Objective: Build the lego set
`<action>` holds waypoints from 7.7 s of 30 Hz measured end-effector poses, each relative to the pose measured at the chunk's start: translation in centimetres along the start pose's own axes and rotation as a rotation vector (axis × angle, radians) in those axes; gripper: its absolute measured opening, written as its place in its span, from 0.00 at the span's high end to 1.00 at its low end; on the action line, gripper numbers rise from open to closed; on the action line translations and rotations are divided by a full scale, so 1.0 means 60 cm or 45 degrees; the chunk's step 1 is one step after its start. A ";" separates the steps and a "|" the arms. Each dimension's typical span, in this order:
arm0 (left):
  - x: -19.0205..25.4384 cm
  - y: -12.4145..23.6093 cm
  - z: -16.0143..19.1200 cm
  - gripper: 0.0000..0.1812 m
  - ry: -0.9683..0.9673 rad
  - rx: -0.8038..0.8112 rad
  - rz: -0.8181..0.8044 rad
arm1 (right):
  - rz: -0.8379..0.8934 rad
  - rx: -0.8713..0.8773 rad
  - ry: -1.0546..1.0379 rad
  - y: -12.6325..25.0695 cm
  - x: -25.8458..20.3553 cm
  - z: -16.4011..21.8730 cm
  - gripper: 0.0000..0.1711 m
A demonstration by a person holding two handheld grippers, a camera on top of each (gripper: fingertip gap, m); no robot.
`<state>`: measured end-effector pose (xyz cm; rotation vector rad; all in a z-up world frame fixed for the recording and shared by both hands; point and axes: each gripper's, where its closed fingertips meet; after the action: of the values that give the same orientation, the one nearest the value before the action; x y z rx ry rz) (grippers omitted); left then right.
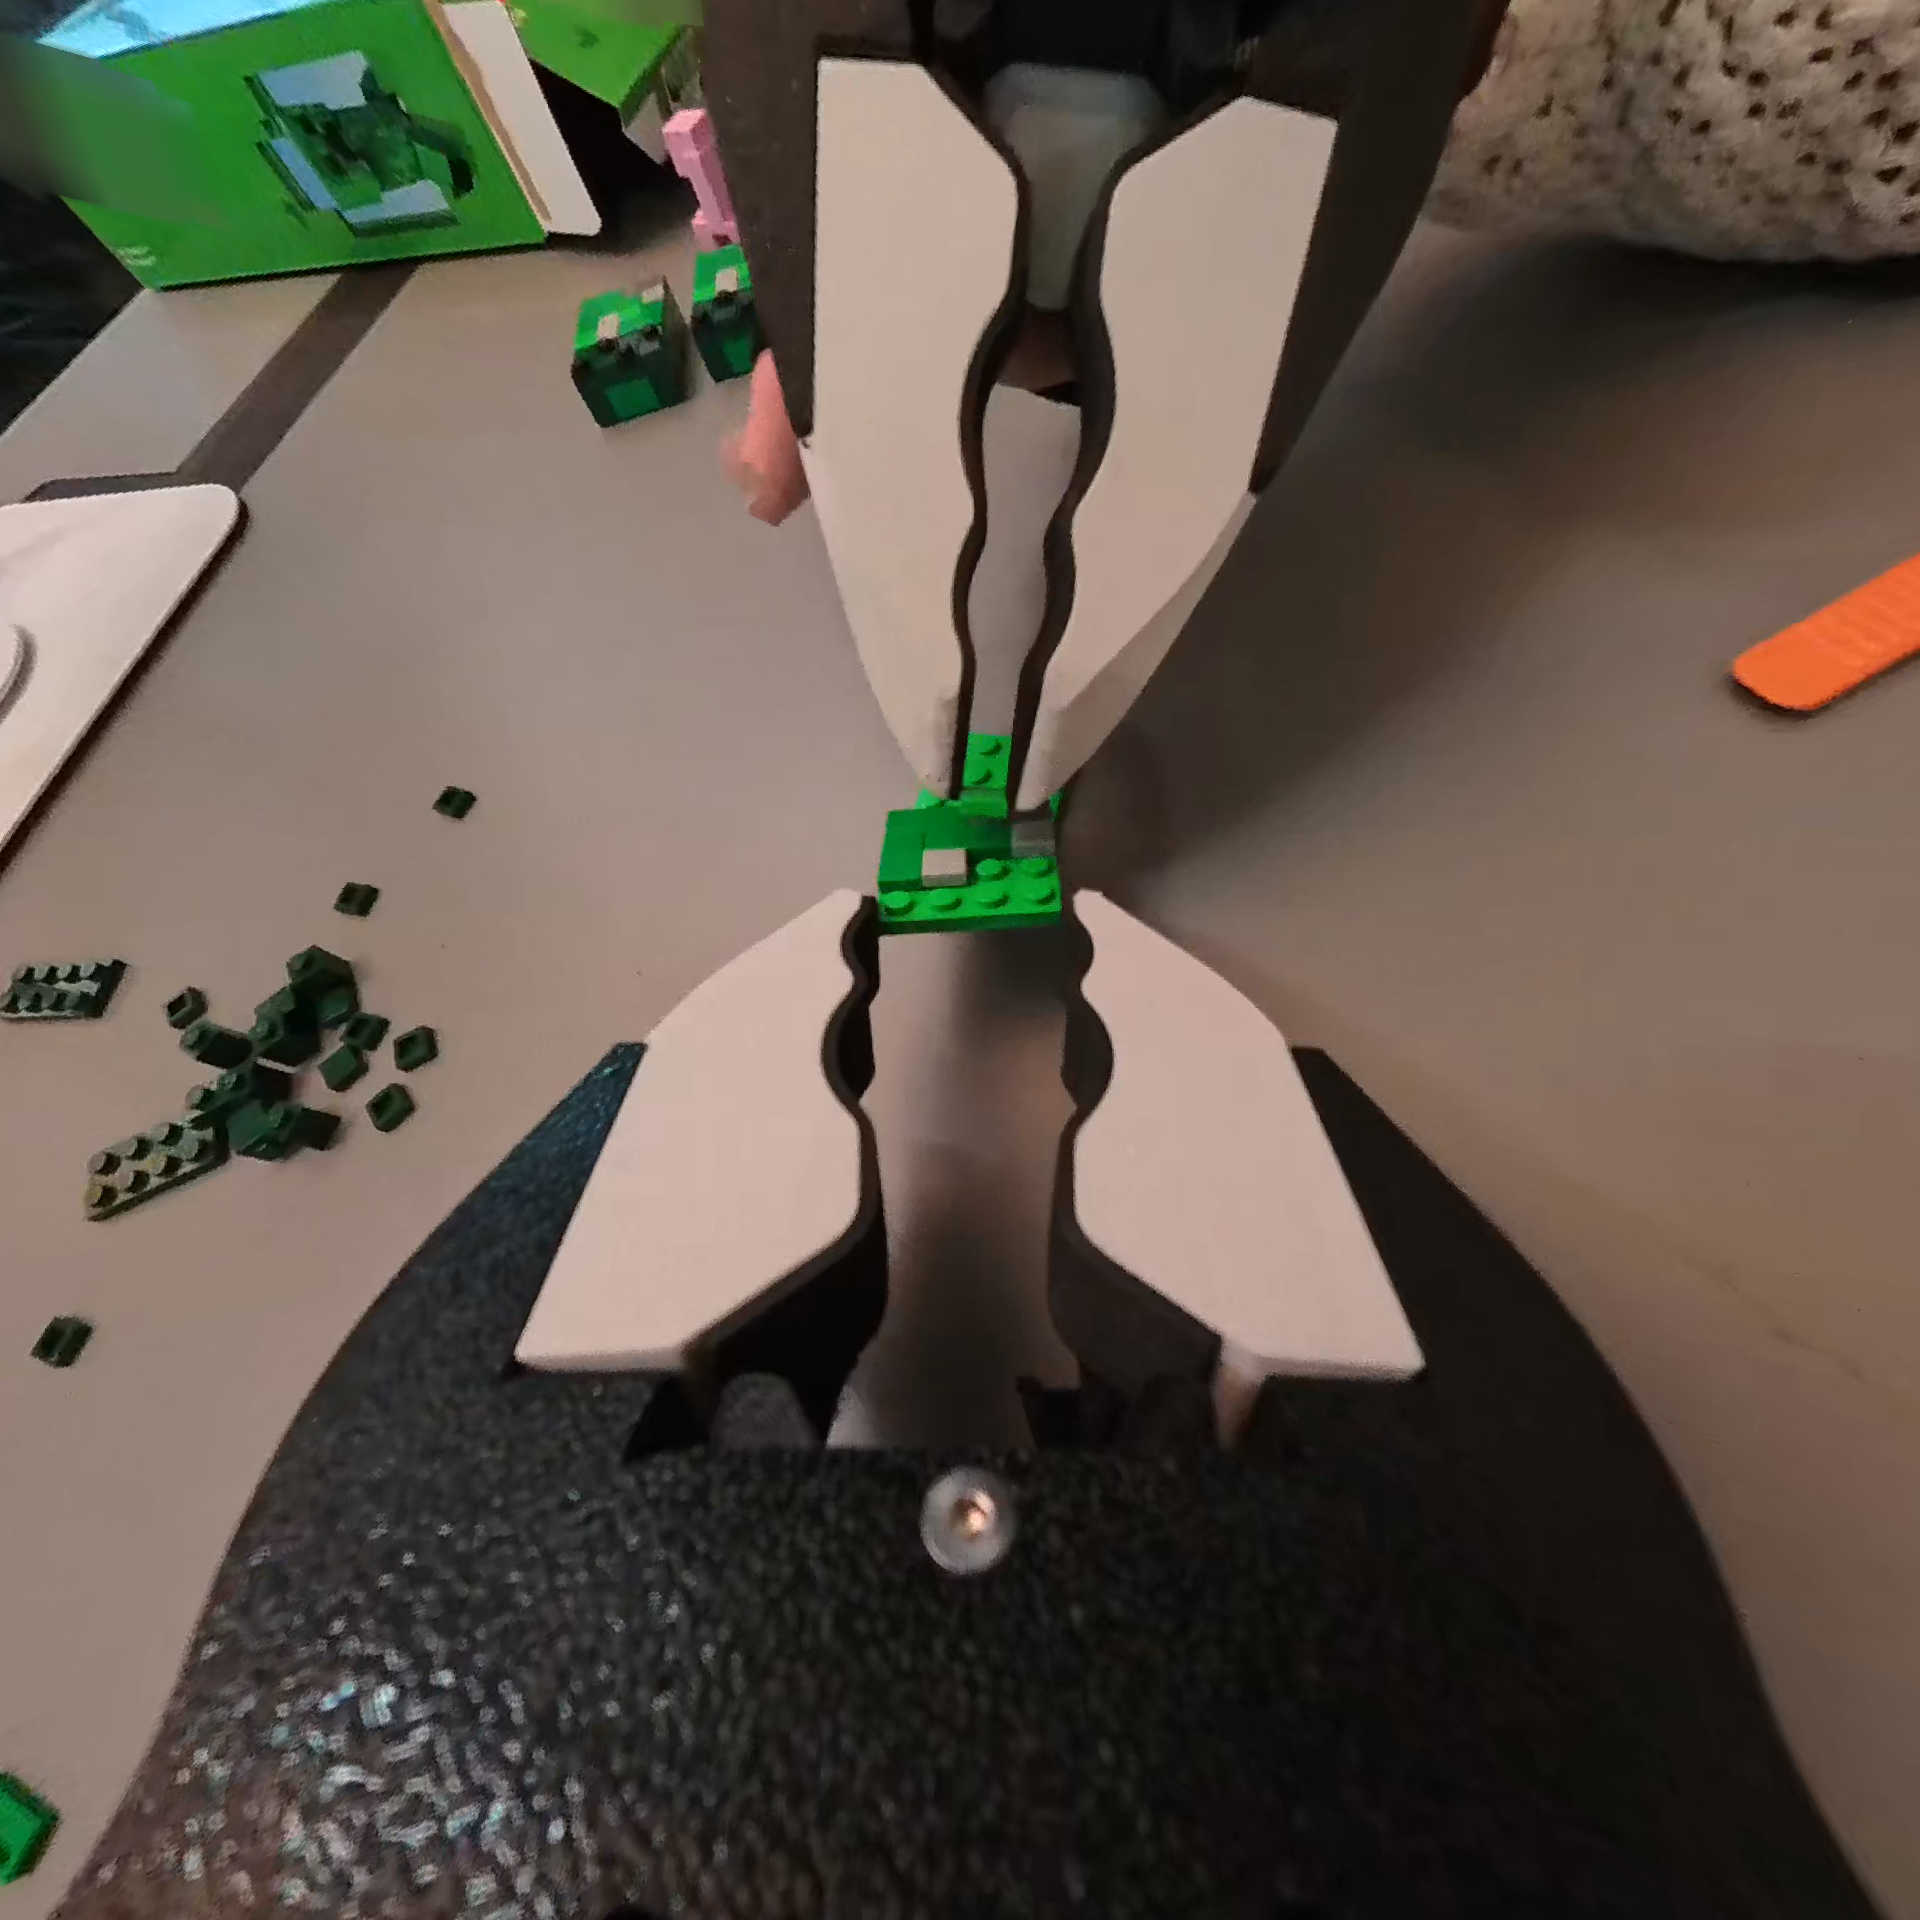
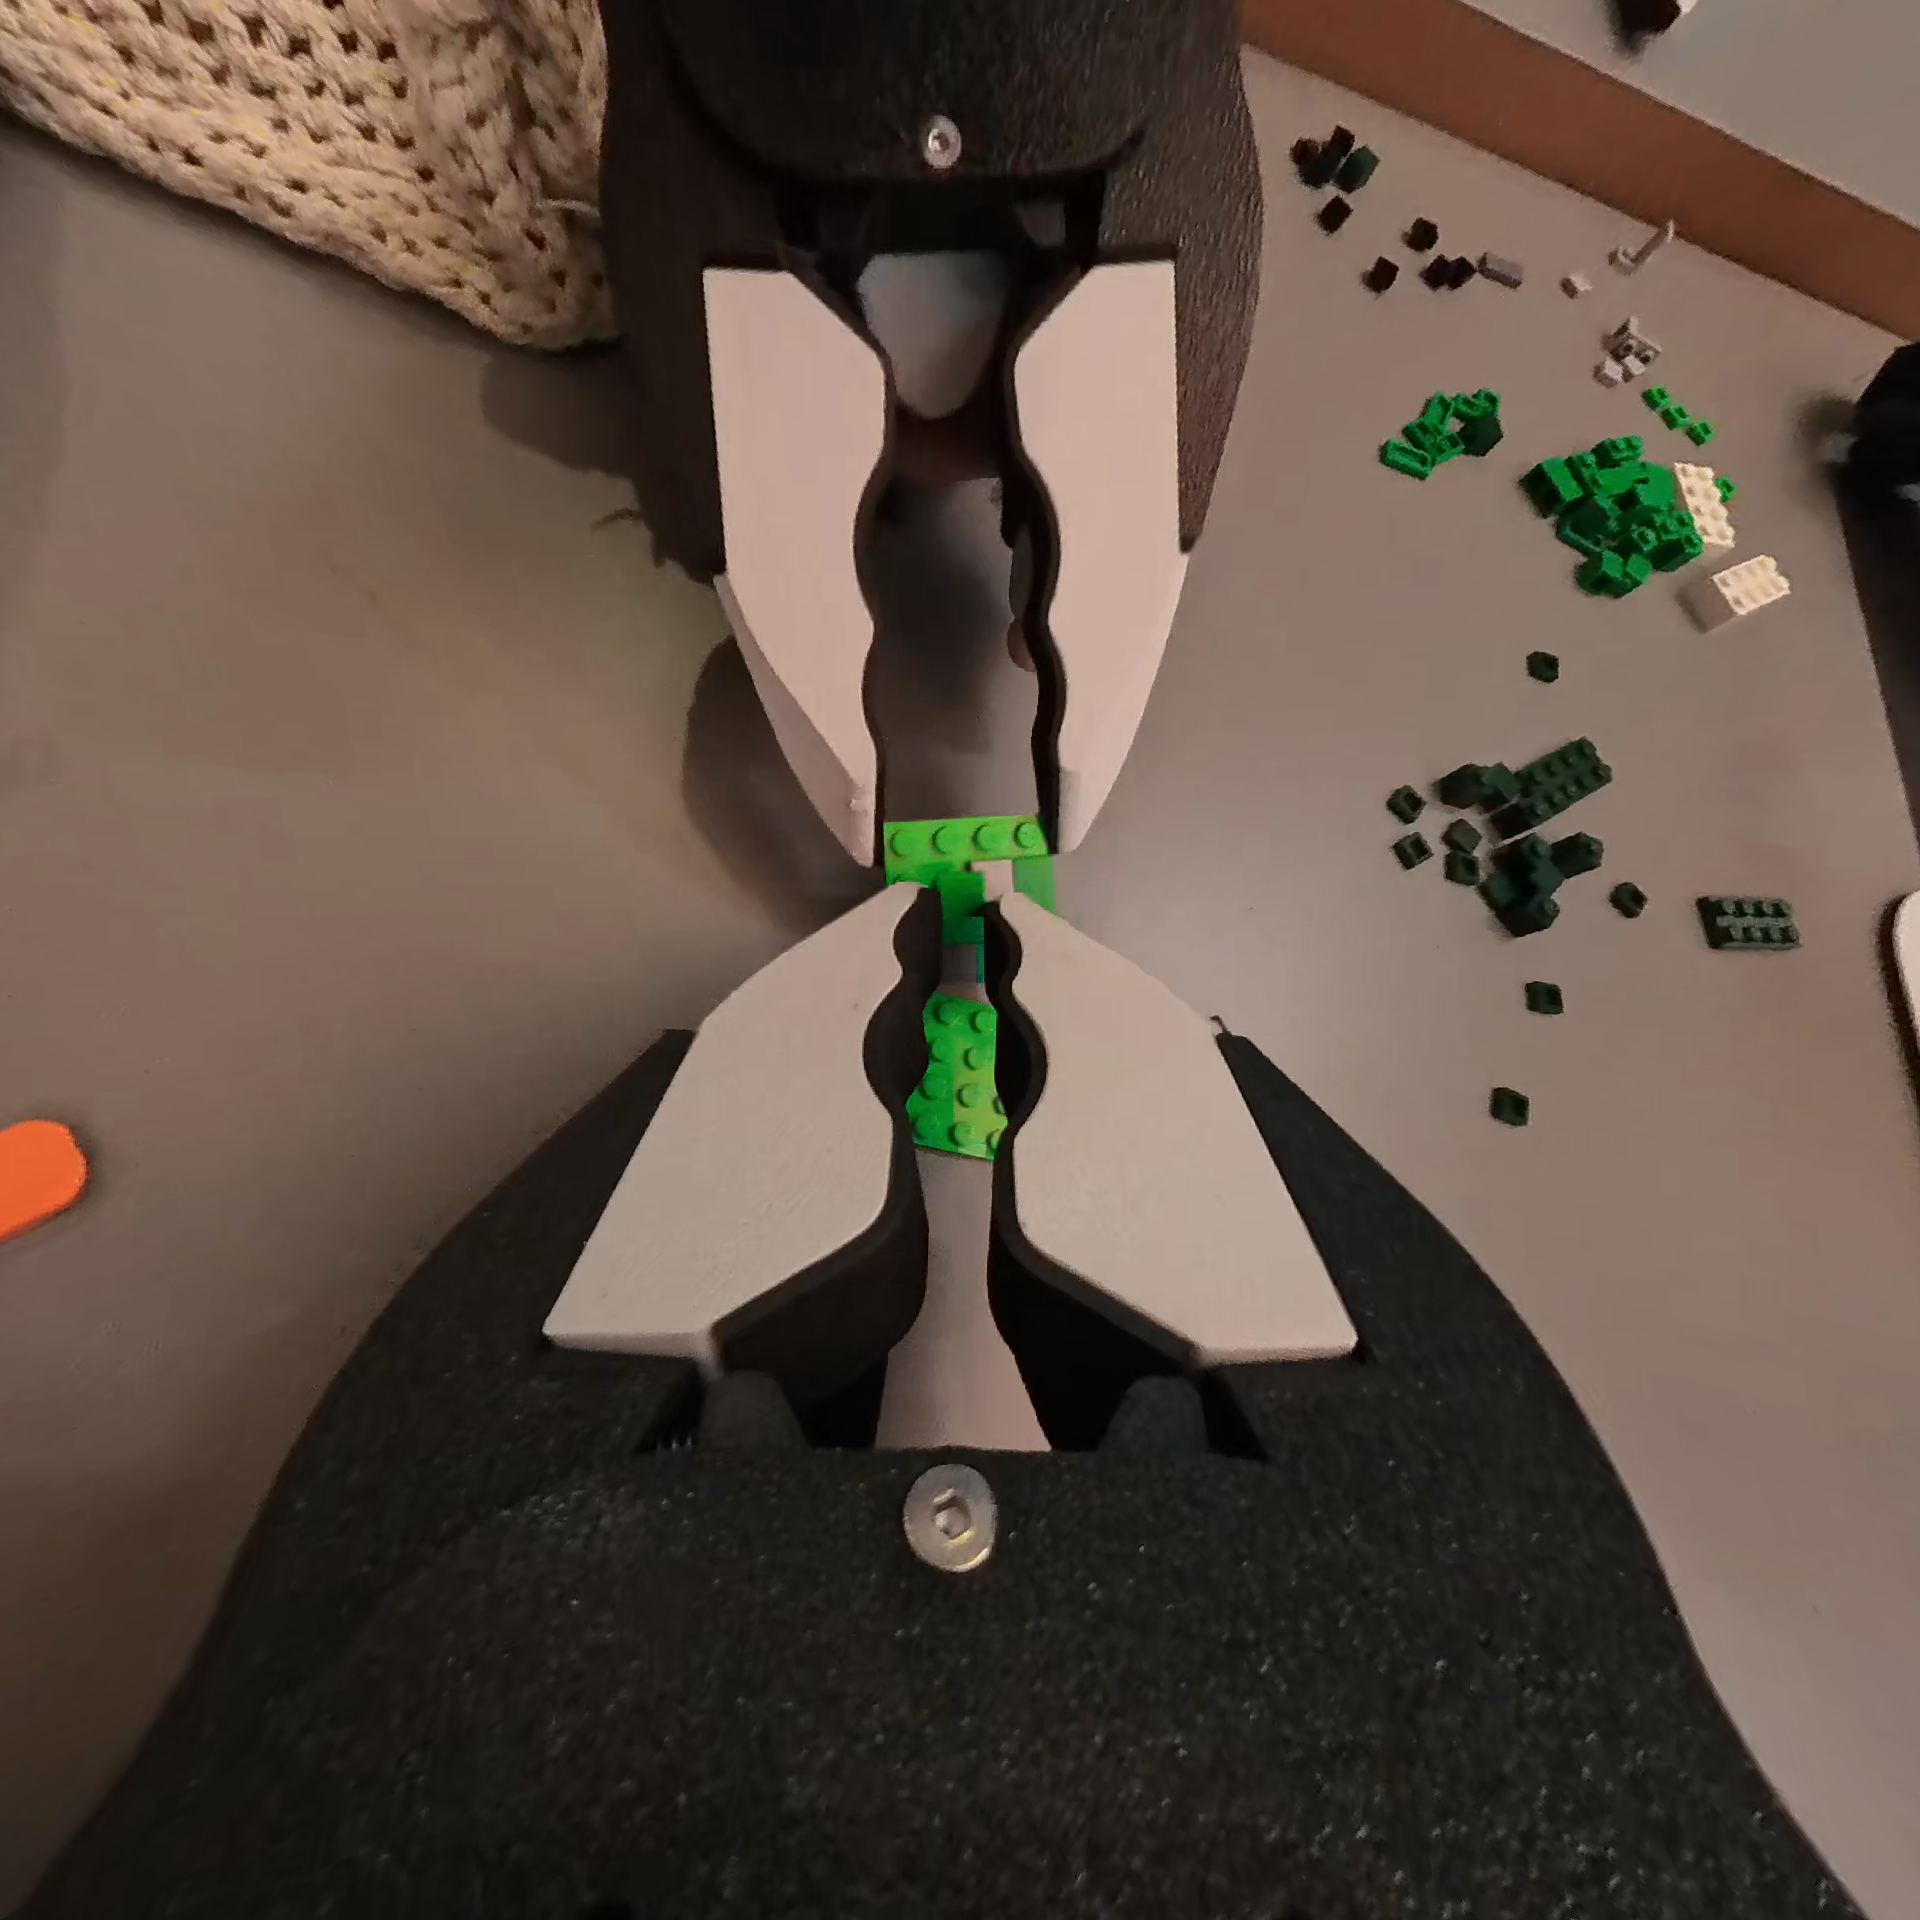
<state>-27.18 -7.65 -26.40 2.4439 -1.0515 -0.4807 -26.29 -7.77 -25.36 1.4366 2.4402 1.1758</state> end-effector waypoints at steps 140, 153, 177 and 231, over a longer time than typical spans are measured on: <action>0.041 0.015 -0.017 0.96 -0.344 0.168 0.087 | 0.274 0.273 0.430 -0.012 -0.034 -0.016 0.96; 0.002 0.016 -0.032 0.92 -0.208 0.209 -0.110 | 0.535 0.222 0.491 0.002 0.007 -0.016 0.96; -0.034 0.023 -0.040 0.95 0.188 0.244 -0.137 | 1.108 -0.105 1.108 0.022 0.044 -0.032 0.96; -0.047 0.020 -0.045 0.79 0.223 0.250 -0.322 | 1.294 -0.501 1.198 0.013 0.095 -0.024 0.96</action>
<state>-28.42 -5.60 -23.11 2.7516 -0.7532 -0.2428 -29.53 -3.98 -22.14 2.4003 1.4278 2.8389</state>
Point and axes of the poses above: each gripper's, where its closed fingertips meet, y back along the fingers, z out of its underside, x = y × z across the jaws, and after that the axes turned 4 degrees about y, right-handed
